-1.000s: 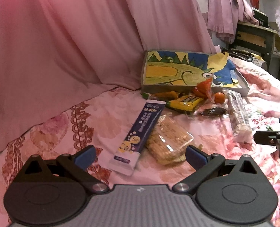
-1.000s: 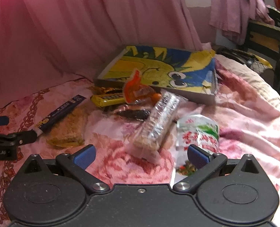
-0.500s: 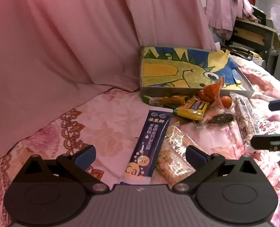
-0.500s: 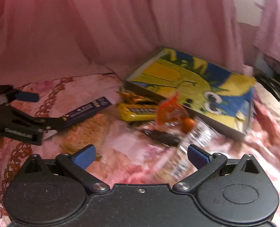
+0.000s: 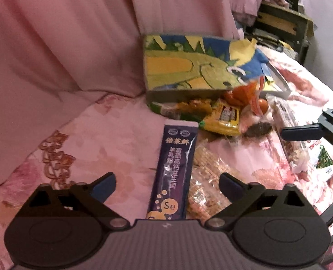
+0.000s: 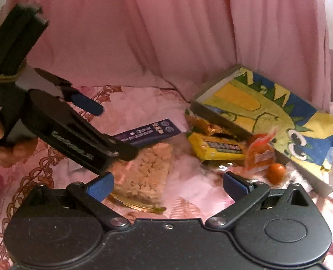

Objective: Organize snacks
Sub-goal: 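Grasp the dark blue milk-powder stick with the left gripper while the right gripper grasps the rice-cracker pack, then carry the blue stick and rice-cracker pack into the tray and release both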

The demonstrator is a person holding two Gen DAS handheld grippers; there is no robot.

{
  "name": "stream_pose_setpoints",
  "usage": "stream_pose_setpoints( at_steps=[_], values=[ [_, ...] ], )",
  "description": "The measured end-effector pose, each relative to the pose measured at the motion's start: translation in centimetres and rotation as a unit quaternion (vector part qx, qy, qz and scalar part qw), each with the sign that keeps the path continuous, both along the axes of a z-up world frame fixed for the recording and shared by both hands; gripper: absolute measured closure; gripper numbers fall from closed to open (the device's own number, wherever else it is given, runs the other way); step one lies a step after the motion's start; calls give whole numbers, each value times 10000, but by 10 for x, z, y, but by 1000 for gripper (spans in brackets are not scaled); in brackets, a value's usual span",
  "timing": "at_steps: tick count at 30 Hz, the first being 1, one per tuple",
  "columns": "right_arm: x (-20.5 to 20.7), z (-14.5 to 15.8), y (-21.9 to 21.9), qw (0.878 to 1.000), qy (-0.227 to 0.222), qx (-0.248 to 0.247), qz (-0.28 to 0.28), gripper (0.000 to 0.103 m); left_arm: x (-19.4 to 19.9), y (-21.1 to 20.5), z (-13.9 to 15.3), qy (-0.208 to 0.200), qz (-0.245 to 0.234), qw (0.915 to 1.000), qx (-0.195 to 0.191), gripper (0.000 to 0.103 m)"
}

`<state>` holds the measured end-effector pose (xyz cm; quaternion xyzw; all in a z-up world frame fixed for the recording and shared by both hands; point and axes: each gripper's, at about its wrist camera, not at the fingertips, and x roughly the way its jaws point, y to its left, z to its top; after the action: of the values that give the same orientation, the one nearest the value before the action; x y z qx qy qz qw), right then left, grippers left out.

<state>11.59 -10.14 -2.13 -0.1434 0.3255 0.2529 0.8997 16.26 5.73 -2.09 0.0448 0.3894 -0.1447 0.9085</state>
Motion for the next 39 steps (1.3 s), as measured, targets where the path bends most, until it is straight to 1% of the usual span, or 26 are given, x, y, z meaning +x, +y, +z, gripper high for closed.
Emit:
stream_pose_setpoints(
  at_steps=[2,4,6,8,9,10,11,12,14,15,17,19,23,25,28,29,30,31,34,39],
  values=[
    [4,-5,5,10000,37,26,-12,1,6,0,-3,117,-53,9999,-96,10],
    [7,-8,8,10000,45,57,-20,1,9,0,-4,119,-62,9999,-97,13],
    [9,-10,10,9999,49,146,-45,1,11,1,-4,90,-58,9999,-91,19],
    [11,-13,11,9997,121,202,-38,1,15,2,-5,168,-52,9998,-133,30],
    [12,-15,12,9997,150,211,-27,2,16,5,-6,223,-35,9996,-191,34],
    [12,-17,13,9996,169,217,-8,3,17,8,-8,301,-25,9992,-270,42],
    [13,-18,13,9996,188,213,5,3,19,10,-9,378,-15,9987,-334,46],
    [13,-20,14,9996,200,212,12,3,19,13,-11,435,-2,9982,-414,48],
    [14,-23,16,9995,242,214,25,4,20,19,-13,533,12,9967,-614,58],
    [14,-25,17,9994,262,216,28,5,21,21,-13,576,9,9959,-692,60],
    [16,-28,20,9993,313,206,30,5,20,25,-12,583,153,9954,-741,62],
    [17,-31,24,9994,305,150,5,7,17,29,-12,561,502,9944,-740,63],
    [21,-35,33,9995,316,72,-27,11,5,44,-13,522,1169,9875,-923,63],
    [25,-38,37,9993,356,44,-73,13,1,51,-14,532,1371,9838,-1022,63],
    [32,-42,38,9986,494,75,-165,16,-2,54,-14,523,1418,9832,-1028,63],
    [35,-44,36,9979,600,132,-187,19,-2,54,-14,516,1424,9832,-1015,63],
    [37,-45,35,9972,685,200,-202,24,-2,53,-13,525,1423,9833,-1009,63],
    [37,-45,32,9966,731,306,-209,26,-3,52,-13,542,1421,9832,-1011,63],
    [30,-42,28,9976,617,283,-129,27,-6,46,-12,580,1357,9835,-1050,63],
    [16,-39,15,9985,496,211,37,28,-13,35,-9,563,1296,9849,-1002,64]
  ],
)
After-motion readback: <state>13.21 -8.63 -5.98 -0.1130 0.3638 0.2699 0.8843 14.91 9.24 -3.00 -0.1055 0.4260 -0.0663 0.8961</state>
